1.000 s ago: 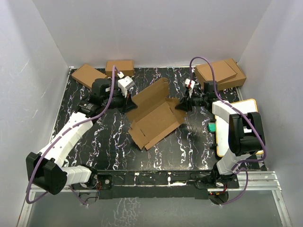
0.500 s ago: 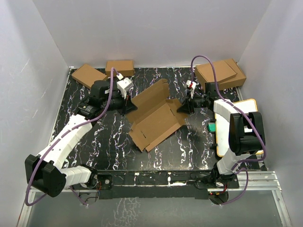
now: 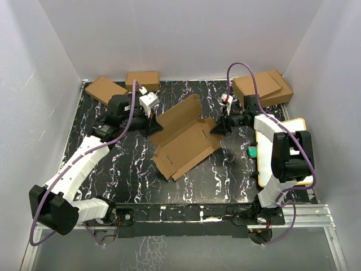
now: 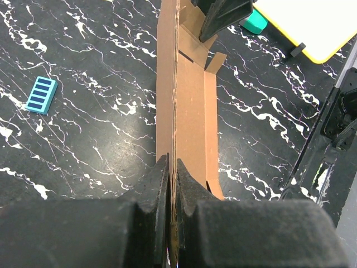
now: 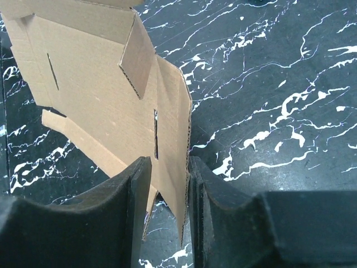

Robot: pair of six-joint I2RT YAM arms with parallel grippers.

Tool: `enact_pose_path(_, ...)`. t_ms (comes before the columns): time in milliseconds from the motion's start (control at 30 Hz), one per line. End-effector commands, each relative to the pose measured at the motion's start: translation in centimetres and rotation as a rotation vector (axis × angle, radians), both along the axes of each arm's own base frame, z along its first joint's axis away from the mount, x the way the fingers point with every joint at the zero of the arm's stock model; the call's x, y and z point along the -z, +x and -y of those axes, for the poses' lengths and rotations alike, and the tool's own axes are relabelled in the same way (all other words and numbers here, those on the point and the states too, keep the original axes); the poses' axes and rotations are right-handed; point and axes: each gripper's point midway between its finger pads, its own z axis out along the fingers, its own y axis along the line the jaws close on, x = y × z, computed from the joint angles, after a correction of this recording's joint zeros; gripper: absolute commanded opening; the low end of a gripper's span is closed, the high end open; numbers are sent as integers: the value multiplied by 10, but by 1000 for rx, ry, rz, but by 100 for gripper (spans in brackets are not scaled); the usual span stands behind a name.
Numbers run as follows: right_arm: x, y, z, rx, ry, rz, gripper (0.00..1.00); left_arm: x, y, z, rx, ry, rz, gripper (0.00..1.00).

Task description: Fold the paper box

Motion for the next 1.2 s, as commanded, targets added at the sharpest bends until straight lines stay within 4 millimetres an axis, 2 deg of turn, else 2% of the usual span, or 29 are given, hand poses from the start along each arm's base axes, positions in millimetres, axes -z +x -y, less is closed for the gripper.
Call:
enact_pose_path(0, -20, 11, 1, -26, 20, 69, 40, -20, 0, 2, 20, -25, 46, 0)
enact_pose_path(400, -26, 13, 13, -17, 0, 84, 52, -20, -4, 0, 3, -40, 44, 0)
enact_pose_path(767, -43, 10, 19, -22, -44, 150, 62, -18, -8, -3, -22, -55, 46, 0)
enact_pose_path(867, -53, 15, 33, 12, -60, 185, 65, -18, -9, -3, -26, -60, 45, 0)
enact_pose_path(1033, -71, 16, 36, 23, -66, 237, 74, -18, -9, -4, -29, -60, 50, 0)
enact_pose_path(1167, -78, 12, 34, 7, -50, 254, 93, -16, -10, -4, -24, -58, 52, 0)
